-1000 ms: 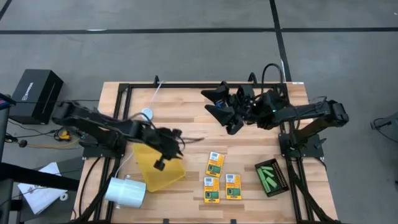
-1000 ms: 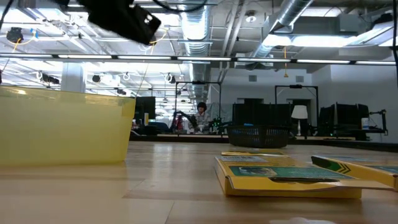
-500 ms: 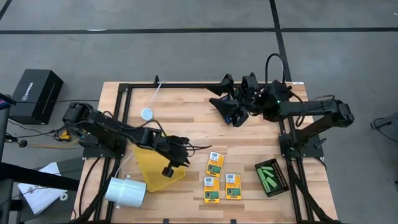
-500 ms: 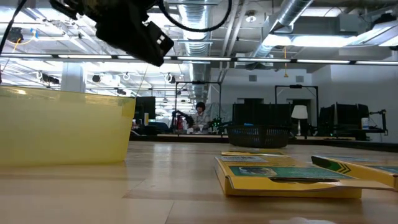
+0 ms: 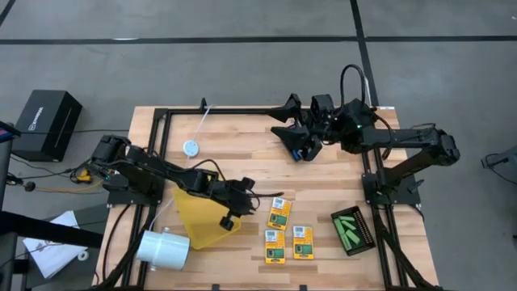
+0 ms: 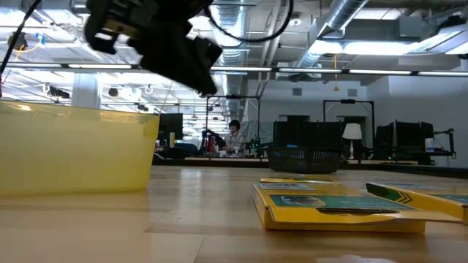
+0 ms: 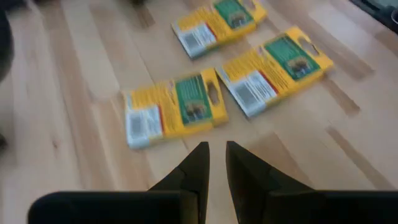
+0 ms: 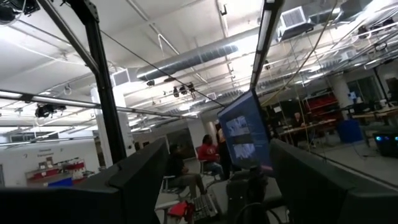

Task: Pick & Place School Supplies
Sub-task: Put the pack of crayon into the yellow bin

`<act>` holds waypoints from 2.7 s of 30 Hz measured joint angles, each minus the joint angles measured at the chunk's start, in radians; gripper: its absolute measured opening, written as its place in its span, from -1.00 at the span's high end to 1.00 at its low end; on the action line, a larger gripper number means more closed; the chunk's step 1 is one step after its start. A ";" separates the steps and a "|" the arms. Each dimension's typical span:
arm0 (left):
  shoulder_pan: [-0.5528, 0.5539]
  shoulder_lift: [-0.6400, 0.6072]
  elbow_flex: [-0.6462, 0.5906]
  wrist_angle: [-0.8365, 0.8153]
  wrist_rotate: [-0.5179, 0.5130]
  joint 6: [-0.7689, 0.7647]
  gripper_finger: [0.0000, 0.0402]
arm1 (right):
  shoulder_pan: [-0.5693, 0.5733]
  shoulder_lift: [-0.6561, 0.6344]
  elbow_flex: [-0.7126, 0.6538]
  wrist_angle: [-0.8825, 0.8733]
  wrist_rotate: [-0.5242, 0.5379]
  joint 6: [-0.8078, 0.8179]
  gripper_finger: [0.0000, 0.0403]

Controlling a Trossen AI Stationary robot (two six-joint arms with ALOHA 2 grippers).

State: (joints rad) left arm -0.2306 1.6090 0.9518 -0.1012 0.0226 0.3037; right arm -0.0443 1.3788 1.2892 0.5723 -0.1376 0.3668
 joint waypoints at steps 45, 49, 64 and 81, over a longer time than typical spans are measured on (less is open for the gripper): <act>-0.027 0.239 0.138 0.196 0.017 0.237 0.29 | -0.016 0.000 0.000 -0.011 0.057 0.026 -0.37; 0.000 0.212 0.209 0.147 0.074 0.181 0.29 | -0.018 0.000 0.002 -0.001 0.029 0.026 -0.37; 0.068 0.455 0.254 0.307 0.066 0.129 0.43 | -0.066 -0.055 0.008 -0.020 -0.052 0.024 -0.37; -0.020 0.472 0.230 0.240 0.036 0.270 0.47 | -0.069 -0.061 0.008 -0.096 -0.102 0.026 -0.37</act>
State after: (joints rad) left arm -0.2508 2.0808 1.1822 0.1390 0.0589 0.5742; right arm -0.1135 1.3174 1.2968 0.4759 -0.2394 0.3931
